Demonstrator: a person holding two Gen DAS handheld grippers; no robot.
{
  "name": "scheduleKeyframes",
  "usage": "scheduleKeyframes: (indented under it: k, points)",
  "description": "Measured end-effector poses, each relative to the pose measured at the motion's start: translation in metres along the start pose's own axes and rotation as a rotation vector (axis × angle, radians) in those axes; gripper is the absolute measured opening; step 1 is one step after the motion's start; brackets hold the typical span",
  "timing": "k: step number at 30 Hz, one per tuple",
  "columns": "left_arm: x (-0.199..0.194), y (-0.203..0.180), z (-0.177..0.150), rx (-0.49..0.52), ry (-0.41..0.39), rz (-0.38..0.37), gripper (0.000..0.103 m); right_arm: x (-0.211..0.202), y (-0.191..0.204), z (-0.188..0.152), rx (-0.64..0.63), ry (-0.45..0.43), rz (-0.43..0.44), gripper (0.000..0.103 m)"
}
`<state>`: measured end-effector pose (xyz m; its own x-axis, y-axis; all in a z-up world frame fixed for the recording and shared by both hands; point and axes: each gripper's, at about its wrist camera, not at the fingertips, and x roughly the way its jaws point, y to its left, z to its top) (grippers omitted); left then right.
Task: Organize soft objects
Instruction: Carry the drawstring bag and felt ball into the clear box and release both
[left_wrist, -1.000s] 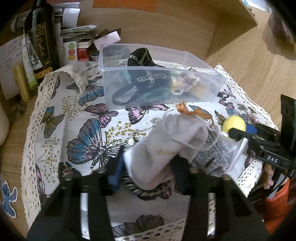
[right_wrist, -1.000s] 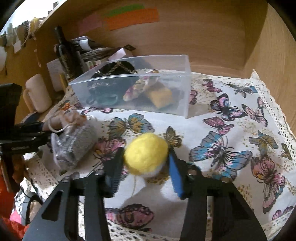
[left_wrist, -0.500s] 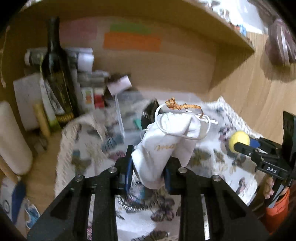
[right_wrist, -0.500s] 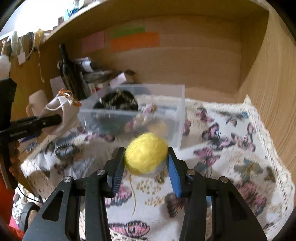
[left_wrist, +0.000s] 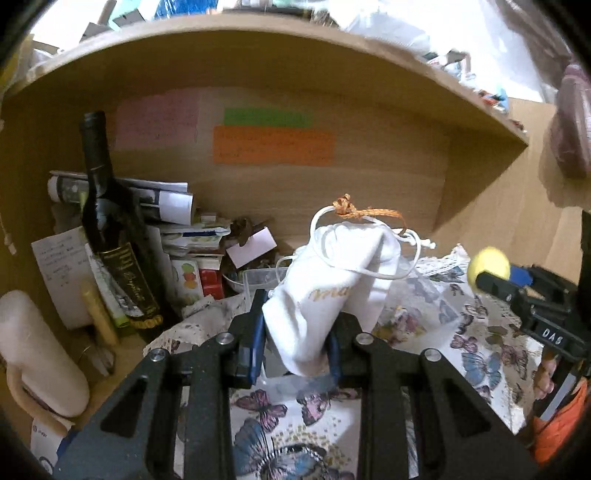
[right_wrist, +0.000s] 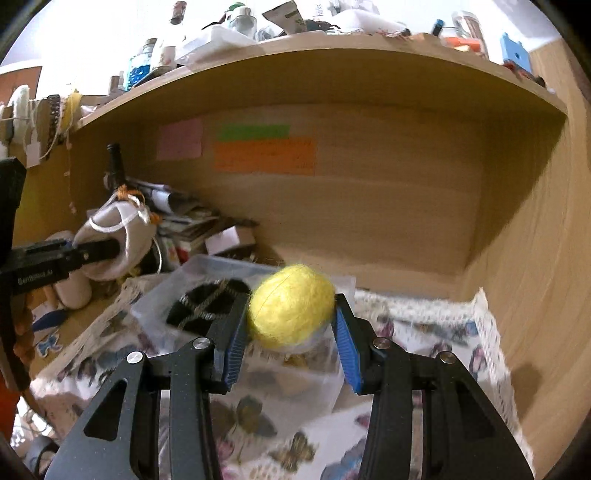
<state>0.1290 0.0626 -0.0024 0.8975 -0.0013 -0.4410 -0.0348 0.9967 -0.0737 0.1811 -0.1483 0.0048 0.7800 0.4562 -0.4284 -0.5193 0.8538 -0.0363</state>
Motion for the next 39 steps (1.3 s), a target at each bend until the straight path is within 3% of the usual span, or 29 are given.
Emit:
scheduleKeyframes:
  k: [12, 19, 22, 27, 35, 39]
  points:
    - [0.081, 0.004, -0.020, -0.024, 0.202, -0.018, 0.028, 0.082, 0.020, 0.009, -0.065, 0.157, 0.055, 0.040]
    - [0.096, 0.001, -0.029, 0.008, 0.242, -0.010, 0.029, 0.119, 0.038, -0.013, -0.127, 0.281, 0.065, 0.041]
    - [0.095, -0.004, -0.030, 0.022, 0.247, -0.014, 0.038, 0.124, 0.038, -0.019, -0.135, 0.312, 0.052, 0.042]
    - [0.080, -0.009, -0.026, 0.031, 0.217, -0.015, 0.054, 0.112, 0.035, -0.015, -0.131, 0.283, 0.029, 0.059]
    - [0.039, -0.015, -0.015, 0.044, 0.131, -0.022, 0.074, 0.076, 0.034, 0.002, -0.130, 0.187, 0.013, 0.062]
    - [0.012, -0.016, -0.015, 0.056, 0.073, -0.004, 0.087, 0.050, 0.036, 0.007, -0.117, 0.134, 0.039, 0.070]
